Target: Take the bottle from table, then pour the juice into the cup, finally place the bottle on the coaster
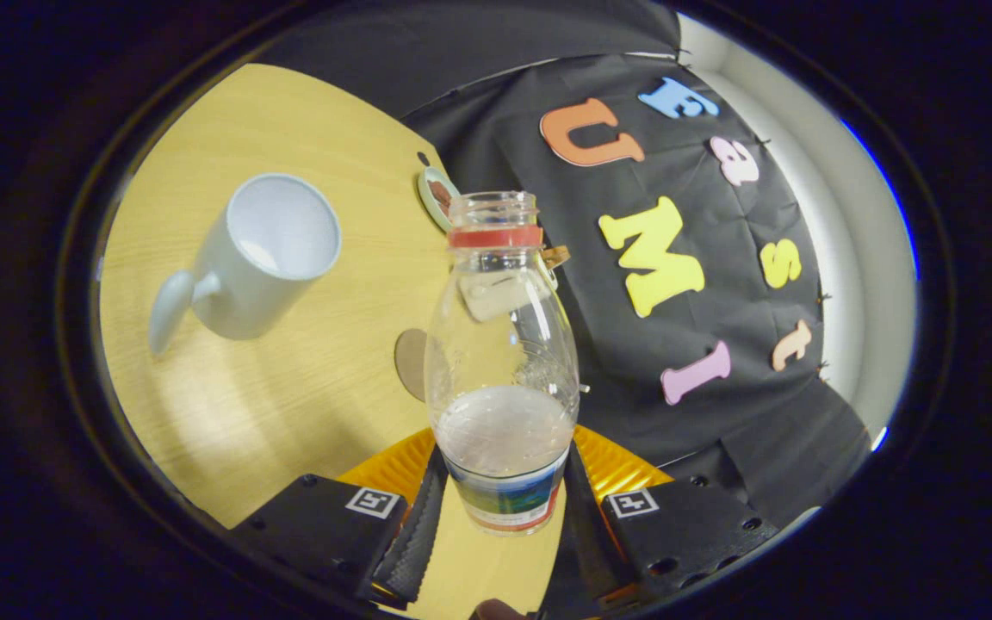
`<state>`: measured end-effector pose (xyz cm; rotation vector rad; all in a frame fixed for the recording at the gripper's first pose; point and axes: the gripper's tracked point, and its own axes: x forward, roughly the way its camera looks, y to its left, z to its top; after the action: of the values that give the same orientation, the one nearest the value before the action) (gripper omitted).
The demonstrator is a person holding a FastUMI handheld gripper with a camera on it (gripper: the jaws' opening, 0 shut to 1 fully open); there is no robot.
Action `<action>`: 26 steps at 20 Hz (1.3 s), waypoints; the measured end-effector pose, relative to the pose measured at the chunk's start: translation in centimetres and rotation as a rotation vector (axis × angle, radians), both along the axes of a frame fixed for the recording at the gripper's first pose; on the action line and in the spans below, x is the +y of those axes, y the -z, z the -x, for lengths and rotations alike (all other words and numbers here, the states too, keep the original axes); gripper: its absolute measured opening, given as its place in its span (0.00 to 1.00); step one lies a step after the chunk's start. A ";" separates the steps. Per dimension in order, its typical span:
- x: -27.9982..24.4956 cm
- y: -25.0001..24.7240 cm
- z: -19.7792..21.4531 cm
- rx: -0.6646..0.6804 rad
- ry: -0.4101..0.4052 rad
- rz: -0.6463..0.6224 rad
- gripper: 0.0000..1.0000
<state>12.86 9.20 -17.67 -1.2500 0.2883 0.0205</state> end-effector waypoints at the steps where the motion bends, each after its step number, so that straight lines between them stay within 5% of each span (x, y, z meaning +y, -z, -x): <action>1: 0.1 -0.3 -0.1 -0.009 -0.010 0.036 0.73; 26: 2.6 -3.2 0.0 -0.066 -0.087 0.469 0.73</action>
<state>12.88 11.80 -14.49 -1.7254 0.1853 -0.0148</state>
